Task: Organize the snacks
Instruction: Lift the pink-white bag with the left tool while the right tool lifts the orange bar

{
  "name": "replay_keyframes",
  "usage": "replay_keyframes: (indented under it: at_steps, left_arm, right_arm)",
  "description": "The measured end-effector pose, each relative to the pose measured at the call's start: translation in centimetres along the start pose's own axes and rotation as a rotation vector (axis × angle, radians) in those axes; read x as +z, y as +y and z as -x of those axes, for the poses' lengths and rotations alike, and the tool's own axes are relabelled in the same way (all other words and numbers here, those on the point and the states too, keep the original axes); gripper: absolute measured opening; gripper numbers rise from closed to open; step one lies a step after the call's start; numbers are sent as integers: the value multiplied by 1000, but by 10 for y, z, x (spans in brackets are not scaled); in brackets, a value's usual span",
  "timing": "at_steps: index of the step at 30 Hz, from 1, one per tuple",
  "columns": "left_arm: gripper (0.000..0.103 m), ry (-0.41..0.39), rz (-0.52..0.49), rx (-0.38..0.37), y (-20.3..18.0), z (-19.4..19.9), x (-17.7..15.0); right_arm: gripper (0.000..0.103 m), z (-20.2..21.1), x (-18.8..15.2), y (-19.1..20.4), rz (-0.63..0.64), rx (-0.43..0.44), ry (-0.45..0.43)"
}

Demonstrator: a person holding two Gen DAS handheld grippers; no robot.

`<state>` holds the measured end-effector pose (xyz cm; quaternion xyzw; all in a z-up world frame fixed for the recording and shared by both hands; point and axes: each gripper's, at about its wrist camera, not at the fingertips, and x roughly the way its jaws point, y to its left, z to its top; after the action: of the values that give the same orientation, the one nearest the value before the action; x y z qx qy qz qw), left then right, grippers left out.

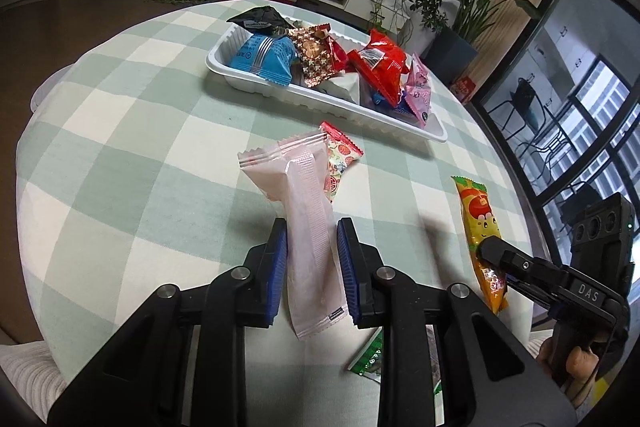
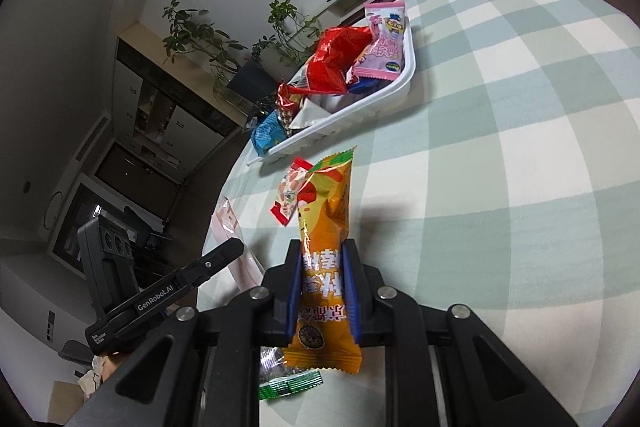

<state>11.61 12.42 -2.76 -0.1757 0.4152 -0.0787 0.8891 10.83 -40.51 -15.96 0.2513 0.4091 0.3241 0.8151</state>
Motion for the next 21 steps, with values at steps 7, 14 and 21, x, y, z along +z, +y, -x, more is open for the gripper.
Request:
replay_keyframes:
  at_steps: [7, 14, 21]
  left_arm:
    - [23, -31, 6, -28, 1, 10, 3]
    - [17, -67, 8, -55, -2, 18, 9]
    - [16, -46, 1, -7, -2, 12, 7]
  right_arm:
    - [21, 3, 1, 4, -3, 19, -15]
    - [21, 7, 3, 5, -10, 34, -31]
    - [21, 8, 6, 5, -5, 20, -39]
